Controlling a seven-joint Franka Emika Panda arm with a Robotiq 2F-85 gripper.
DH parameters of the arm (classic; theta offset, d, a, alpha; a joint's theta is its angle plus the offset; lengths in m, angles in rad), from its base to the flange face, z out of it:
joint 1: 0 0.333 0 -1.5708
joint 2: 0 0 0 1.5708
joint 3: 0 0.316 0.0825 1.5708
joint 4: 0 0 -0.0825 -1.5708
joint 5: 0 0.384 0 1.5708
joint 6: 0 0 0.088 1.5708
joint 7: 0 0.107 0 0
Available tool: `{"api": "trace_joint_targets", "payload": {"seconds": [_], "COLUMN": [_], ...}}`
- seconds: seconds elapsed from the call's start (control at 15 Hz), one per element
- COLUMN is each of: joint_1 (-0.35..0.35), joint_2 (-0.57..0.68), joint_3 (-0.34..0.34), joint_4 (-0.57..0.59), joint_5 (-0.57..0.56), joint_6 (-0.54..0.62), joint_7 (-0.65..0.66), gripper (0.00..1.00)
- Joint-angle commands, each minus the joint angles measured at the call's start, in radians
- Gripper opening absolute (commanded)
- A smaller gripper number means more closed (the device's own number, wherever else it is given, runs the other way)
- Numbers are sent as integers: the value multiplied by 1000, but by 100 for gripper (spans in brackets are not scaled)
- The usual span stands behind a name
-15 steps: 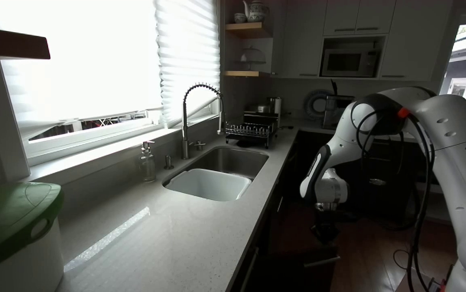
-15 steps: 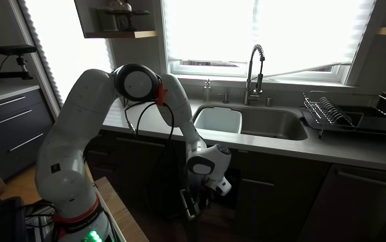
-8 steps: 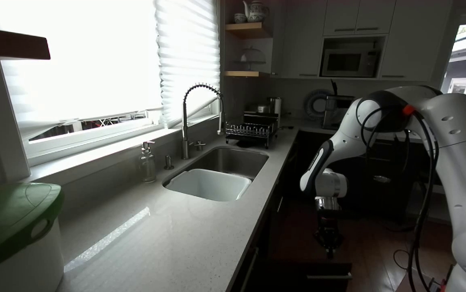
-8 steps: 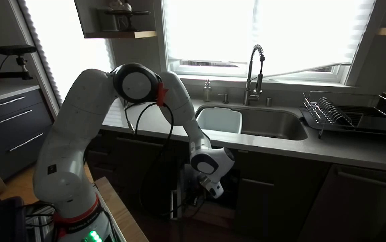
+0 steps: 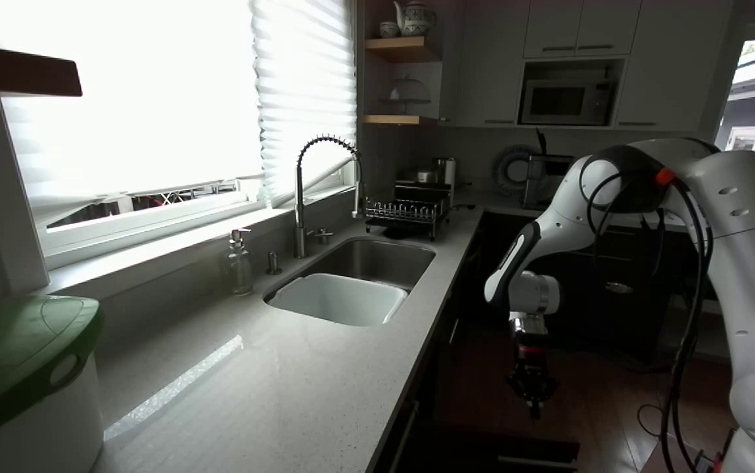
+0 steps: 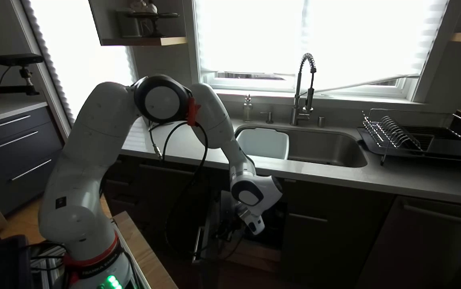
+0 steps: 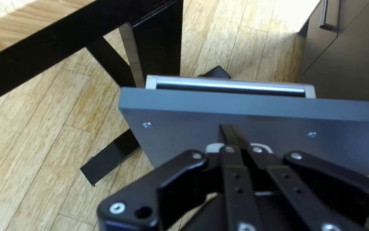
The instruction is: Open the middle kitchen sink cabinet door
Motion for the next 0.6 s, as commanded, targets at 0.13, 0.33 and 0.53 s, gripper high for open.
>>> {"api": "trace_joint_targets", "payload": {"seconds": [0.13, 0.33, 0.53], "joint_1": [-7, -3, 2], "joint_2": [-204, -322, -447], "joint_3": [-2, -5, -11], "joint_4": [-121, -200, -280], "joint_5": [-50, -112, -197], "joint_6": [193, 294, 388], "joint_7": [-89, -145, -180], "gripper": [26, 40, 63]}}
